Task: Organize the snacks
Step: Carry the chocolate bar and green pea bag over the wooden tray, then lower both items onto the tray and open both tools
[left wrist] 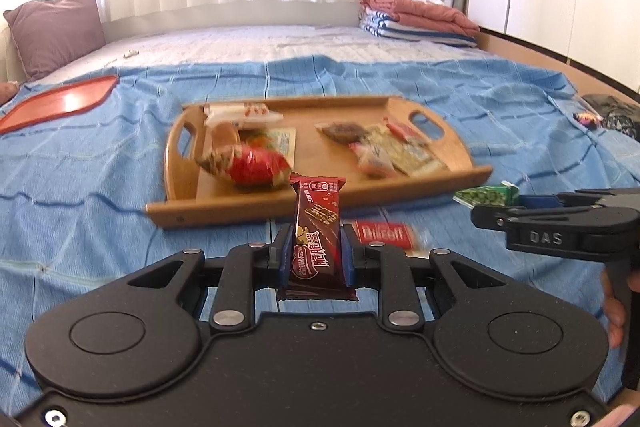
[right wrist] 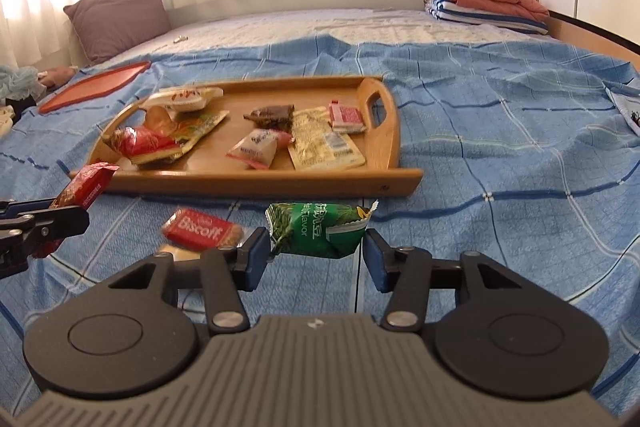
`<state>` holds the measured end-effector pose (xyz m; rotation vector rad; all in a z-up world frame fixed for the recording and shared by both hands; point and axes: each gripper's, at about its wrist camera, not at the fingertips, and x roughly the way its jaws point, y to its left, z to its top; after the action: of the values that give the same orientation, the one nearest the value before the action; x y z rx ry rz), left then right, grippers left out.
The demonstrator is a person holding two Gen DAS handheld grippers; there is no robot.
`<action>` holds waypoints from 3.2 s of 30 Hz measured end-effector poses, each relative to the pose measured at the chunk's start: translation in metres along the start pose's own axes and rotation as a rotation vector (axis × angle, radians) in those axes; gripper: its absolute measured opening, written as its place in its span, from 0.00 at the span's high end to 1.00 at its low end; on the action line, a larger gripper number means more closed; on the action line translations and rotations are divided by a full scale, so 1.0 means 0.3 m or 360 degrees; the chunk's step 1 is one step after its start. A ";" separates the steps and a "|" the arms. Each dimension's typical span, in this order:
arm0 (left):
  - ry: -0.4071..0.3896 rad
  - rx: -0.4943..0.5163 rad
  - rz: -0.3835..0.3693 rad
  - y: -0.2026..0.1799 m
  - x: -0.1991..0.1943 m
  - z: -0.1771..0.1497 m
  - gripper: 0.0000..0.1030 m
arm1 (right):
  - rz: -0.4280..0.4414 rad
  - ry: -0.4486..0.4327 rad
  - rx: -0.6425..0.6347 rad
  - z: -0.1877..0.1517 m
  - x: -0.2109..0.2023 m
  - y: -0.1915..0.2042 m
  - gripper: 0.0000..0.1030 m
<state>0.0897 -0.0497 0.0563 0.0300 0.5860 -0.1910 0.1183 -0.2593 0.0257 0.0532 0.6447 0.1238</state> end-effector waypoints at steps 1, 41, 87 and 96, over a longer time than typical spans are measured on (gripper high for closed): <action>-0.0010 0.0004 -0.0005 0.002 0.004 0.014 0.78 | -0.0001 -0.0018 0.0005 0.013 -0.007 -0.001 0.47; 0.0235 -0.0264 -0.0020 0.236 0.799 0.531 0.78 | 0.0005 0.0015 0.0018 0.448 0.579 -0.011 0.47; 0.0105 -0.0005 -0.0003 0.153 0.654 0.500 0.15 | 0.0074 -0.0046 0.0010 0.405 0.459 0.027 0.17; 0.0048 0.0083 -0.0045 0.143 0.427 0.461 0.12 | 0.0083 -0.0081 -0.0034 0.374 0.265 0.039 0.15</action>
<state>0.2780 -0.0408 0.0996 0.0755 0.6118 -0.2335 0.2477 -0.2385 0.0691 0.0524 0.5913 0.1792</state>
